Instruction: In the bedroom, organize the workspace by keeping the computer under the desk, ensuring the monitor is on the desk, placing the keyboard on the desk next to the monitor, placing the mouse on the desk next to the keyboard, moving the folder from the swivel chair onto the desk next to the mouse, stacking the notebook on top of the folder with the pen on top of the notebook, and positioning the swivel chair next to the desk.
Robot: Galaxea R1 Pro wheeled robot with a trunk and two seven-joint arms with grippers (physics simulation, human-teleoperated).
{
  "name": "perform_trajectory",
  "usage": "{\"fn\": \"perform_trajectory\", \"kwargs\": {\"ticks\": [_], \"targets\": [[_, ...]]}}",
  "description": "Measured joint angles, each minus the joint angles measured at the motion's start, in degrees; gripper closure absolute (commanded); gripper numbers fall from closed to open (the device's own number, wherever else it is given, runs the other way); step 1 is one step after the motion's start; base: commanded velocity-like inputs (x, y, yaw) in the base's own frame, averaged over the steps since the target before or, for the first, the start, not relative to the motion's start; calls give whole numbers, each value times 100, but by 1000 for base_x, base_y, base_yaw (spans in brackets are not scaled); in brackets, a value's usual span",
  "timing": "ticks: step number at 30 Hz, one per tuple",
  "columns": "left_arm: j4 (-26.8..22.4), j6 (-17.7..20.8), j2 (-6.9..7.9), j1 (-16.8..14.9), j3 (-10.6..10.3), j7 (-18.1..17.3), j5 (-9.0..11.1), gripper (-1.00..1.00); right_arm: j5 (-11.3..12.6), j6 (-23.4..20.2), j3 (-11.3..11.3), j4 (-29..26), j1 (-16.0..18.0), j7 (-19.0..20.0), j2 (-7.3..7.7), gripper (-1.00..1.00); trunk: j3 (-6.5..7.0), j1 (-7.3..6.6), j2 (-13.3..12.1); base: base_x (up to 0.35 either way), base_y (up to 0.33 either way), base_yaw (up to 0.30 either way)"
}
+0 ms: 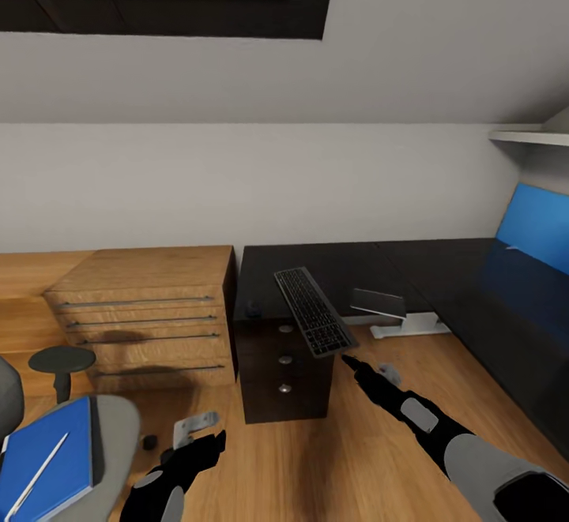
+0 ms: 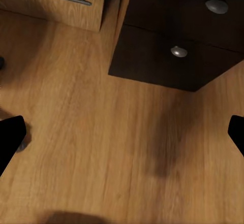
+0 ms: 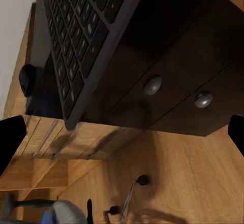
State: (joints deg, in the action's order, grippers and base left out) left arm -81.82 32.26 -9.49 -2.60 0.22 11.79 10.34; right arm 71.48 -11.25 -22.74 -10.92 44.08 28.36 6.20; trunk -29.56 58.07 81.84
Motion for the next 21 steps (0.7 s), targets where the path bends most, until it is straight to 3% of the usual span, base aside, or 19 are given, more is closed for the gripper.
{"fn": "perform_trajectory", "kwargs": {"ticks": [5,13,21], "targets": [[4,3,1,0,-28,0,11,-100,206,-346,6,126,0,392,70,-100,-90,110,201,0,0,0],[168,-10,-9,0,-378,15,7,-100,277,-410,7,159,0,507,82,-100,-233,286,522,0,0,0],[207,-4,19,0,-442,1,14,-100,271,-407,-1,130,-1,514,80,-100,-234,286,523,1,0,0]]}}
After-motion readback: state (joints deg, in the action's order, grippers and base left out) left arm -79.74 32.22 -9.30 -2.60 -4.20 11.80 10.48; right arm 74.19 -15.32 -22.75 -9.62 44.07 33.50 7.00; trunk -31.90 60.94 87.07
